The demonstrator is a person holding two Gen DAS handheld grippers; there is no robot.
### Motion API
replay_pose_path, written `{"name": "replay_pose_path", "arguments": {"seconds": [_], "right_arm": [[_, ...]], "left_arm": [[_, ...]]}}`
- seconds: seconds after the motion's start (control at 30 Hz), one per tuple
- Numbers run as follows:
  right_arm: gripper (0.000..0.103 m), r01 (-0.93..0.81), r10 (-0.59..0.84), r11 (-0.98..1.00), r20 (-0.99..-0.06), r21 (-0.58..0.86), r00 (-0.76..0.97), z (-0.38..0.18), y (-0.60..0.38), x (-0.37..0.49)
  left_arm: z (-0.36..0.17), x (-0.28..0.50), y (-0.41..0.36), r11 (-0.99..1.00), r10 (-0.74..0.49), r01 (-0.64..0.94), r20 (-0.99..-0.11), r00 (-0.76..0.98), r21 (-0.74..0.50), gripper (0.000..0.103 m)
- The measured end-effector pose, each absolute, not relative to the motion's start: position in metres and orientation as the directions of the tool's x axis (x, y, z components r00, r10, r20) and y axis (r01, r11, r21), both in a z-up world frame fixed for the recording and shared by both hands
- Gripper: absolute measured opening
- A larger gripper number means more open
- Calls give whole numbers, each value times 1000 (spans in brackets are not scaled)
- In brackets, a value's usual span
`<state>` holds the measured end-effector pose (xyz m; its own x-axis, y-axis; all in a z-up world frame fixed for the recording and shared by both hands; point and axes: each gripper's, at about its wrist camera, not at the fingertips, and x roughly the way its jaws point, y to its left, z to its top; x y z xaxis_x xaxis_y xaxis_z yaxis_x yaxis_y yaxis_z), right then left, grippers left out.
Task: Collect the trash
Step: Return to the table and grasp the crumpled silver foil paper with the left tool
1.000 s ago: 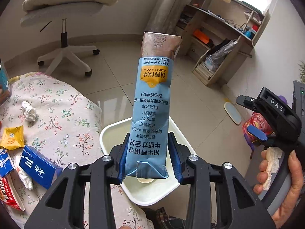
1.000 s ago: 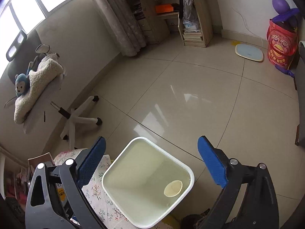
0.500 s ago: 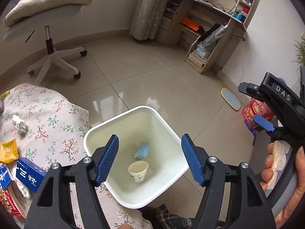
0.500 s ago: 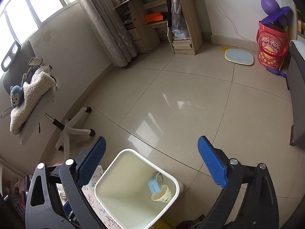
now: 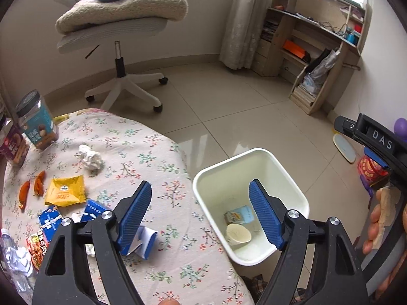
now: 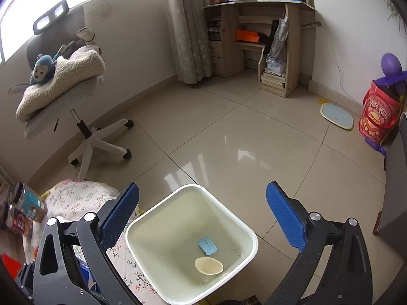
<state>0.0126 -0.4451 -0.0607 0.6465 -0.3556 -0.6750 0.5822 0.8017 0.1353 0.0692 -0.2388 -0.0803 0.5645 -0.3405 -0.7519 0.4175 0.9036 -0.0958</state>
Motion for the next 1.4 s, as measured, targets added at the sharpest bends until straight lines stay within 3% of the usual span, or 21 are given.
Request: {"name": "replay_pose_path", "arguments": {"seconds": [0.67, 1.4], "right_arm": [[96, 249, -211, 968, -679, -43, 703, -72, -267, 68], [96, -19, -21, 999, -735, -47, 677, -101, -116, 107]], "left_arm": [[-81, 76, -65, 994, -90, 106, -738, 668, -25, 85], [-124, 68, 92, 990, 101, -133, -875, 473, 42, 85]]}}
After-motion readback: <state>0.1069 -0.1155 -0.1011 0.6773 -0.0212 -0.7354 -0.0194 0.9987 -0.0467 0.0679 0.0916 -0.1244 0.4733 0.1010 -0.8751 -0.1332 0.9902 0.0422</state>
